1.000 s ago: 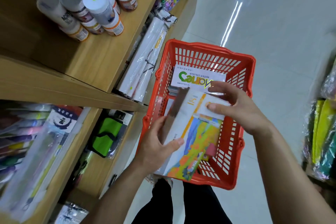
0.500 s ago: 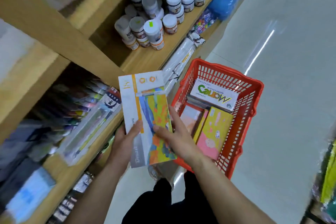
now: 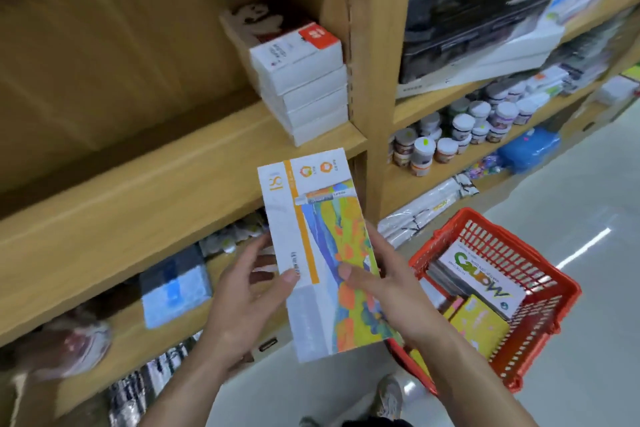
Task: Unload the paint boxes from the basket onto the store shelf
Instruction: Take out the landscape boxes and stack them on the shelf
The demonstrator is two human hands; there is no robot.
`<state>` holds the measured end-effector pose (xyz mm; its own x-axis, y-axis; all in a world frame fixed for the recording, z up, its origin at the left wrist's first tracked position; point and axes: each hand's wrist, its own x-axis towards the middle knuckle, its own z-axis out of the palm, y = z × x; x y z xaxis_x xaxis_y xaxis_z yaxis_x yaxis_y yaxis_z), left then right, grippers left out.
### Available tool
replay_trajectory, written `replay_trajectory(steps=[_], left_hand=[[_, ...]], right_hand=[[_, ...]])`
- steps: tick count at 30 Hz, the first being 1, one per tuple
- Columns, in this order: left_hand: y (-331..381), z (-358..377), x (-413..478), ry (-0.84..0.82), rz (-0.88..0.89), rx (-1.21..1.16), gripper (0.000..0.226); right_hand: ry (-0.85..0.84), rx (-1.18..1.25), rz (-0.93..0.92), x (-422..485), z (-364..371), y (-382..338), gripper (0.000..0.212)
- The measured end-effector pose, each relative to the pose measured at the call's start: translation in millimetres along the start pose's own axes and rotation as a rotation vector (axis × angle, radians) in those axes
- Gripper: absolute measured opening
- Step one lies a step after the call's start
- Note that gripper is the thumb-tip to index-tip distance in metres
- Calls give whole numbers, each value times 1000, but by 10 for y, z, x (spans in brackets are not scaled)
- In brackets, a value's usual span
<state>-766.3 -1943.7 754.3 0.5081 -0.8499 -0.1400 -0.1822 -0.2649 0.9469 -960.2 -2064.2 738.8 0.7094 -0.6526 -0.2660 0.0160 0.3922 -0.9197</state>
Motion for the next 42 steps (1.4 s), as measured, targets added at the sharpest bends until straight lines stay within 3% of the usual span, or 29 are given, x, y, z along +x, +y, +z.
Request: replay_trajectory(steps=[5,9,13,16,18,21,23,24,26,28,30,35,42], left_hand=[[67,-688,-186,154,97,-6,46],[124,-1122,128,245,48,32,26],[130,-1366,535,260,-21,11,27],[154,-1425,737,245,-54,-33,35],[183,-1403,824,223,-59,-20,41],[273,-1303,877,198,-28,-35,28],[305,-1231,819,186,46,-97,23],[283,-1200,748,171,92,-135,33],[201,-1154,544,121,137,-114,76],[140,-1107,392,79,111,67,119],[99,-1081,377,86,102,284,138],[184,-913,706,184,130,501,138],[401,-709,1391,207,112,533,137]], right_hand=[[-57,-142,-32,235,831,-391,62],[0,-254,-10,726,1380,-699,35],[82,-353,59,1127,1671,-900,37],[219,-374,40,1330,1739,-1039,43],[277,-454,-15,1394,1705,-1112,34],[238,-512,-78,1352,1563,-1144,18],[209,-538,-109,1211,1453,-1108,34],[196,-539,-128,1123,1385,-1048,49],[171,-517,-202,947,1214,-848,64],[141,-506,-224,820,1048,-611,59],[119,-490,-227,779,972,-459,54],[237,-491,-261,825,811,-312,41],[316,-663,-139,808,392,-185,40]])
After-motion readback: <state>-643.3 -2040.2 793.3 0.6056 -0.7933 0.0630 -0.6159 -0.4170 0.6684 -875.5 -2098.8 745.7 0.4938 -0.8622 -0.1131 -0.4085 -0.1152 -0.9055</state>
